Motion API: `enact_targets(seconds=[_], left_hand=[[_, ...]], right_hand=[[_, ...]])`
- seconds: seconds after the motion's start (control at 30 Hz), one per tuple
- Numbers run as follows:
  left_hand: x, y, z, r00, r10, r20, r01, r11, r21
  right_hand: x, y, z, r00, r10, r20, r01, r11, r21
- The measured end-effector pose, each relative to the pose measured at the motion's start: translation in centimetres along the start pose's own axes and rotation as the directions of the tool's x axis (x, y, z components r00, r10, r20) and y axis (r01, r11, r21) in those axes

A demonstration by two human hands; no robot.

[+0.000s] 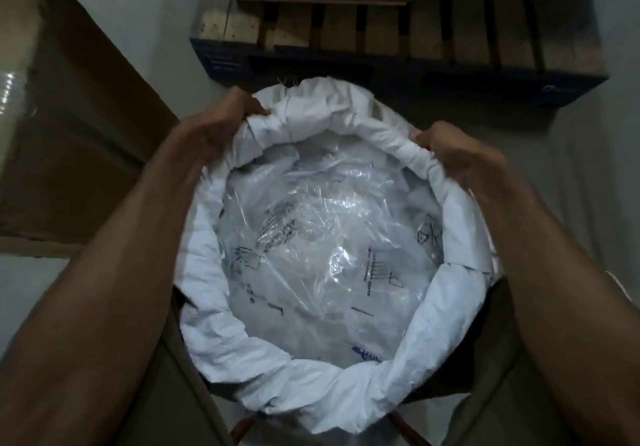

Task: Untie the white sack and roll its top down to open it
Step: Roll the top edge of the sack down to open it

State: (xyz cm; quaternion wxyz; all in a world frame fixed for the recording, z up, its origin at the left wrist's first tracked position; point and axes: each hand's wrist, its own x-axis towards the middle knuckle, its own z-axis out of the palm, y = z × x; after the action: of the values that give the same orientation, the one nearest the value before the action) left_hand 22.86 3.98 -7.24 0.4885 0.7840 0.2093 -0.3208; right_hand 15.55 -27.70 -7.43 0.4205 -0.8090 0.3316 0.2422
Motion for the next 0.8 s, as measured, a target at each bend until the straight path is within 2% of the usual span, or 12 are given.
enact_targets(seconds=[0.1, 0.13, 0.17, 0.2, 0.23, 0.3, 0.37, 0.47, 0.53, 0.63, 0.7, 0.8], left_hand=[[-0.2, 0.5, 0.3, 0.982, 0.147, 0.122, -0.169, 0.966, 0.198], [-0.3, 0.6, 0.5, 0.965, 0.24, 0.103, -0.262, 0.891, 0.372], [-0.1, 0.5, 0.8, 0.932, 0.357, 0.066, -0.329, 0.752, 0.571], [-0.1, 0.2, 1.2, 0.876, 0.481, 0.039, -0.356, 0.591, 0.724], [0.0, -0.1, 1.9, 0.803, 0.595, 0.025, -0.366, 0.46, 0.809], [0.3, -0.1, 3.5, 0.714, 0.699, 0.04, -0.399, 0.359, 0.844], [1.0, -0.1, 5.2, 0.707, 0.707, 0.025, -0.415, 0.385, 0.824], [0.7, 0.2, 6.3, 0.687, 0.723, -0.069, -0.371, 0.431, 0.822], [0.4, 0.7, 5.8, 0.727, 0.677, -0.111, -0.35, 0.505, 0.789], [0.1, 1.8, 4.3, 0.846, 0.52, -0.117, -0.343, 0.699, 0.627], [0.2, 2.3, 3.4, 0.906, 0.422, -0.041, -0.348, 0.795, 0.496], [-0.2, 3.0, 2.0, 0.974, 0.195, 0.112, -0.218, 0.941, 0.259]], right_hand=[[1.0, -0.3, -0.8, 0.996, 0.087, 0.027, -0.09, 0.99, 0.107], [1.3, -0.6, -0.4, 0.999, 0.037, -0.019, -0.036, 0.997, 0.062], [1.5, -0.9, 0.3, 0.991, -0.082, -0.102, 0.078, 0.996, -0.046], [1.4, -1.4, 1.1, 0.944, -0.268, -0.195, 0.227, 0.952, -0.208], [1.3, -1.8, 2.0, 0.839, -0.483, -0.252, 0.362, 0.84, -0.405], [1.1, -2.5, 3.8, 0.647, -0.738, -0.19, 0.458, 0.576, -0.677], [2.1, -2.1, 5.2, 0.638, -0.762, -0.108, 0.436, 0.473, -0.765], [2.8, -1.6, 6.0, 0.661, -0.745, -0.096, 0.401, 0.458, -0.793], [2.5, -1.9, 5.7, 0.687, -0.719, -0.099, 0.474, 0.548, -0.689], [2.2, -3.0, 4.7, 0.822, -0.566, -0.06, 0.454, 0.717, -0.53], [2.0, -3.8, 4.3, 0.89, -0.455, -0.022, 0.401, 0.805, -0.437], [1.9, -4.2, 3.2, 0.96, -0.275, 0.058, 0.281, 0.936, -0.211]])
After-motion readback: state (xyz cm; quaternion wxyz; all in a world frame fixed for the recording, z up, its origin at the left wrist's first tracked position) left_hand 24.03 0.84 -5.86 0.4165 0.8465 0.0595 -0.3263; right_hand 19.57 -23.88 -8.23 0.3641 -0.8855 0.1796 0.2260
